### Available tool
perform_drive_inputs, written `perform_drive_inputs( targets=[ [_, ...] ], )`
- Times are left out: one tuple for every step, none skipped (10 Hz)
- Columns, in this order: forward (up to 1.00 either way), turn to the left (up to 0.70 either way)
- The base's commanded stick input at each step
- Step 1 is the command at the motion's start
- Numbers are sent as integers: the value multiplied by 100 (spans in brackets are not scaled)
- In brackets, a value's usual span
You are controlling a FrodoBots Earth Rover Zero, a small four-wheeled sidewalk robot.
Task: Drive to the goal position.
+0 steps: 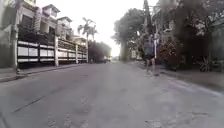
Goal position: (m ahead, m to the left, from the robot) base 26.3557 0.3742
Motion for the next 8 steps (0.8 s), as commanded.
perform_drive_inputs(
  targets=[
    [68,0],
    [67,0],
    [67,0],
    [67,0],
    [67,0],
    [67,0],
    [67,0],
    [67,0]
  ],
)
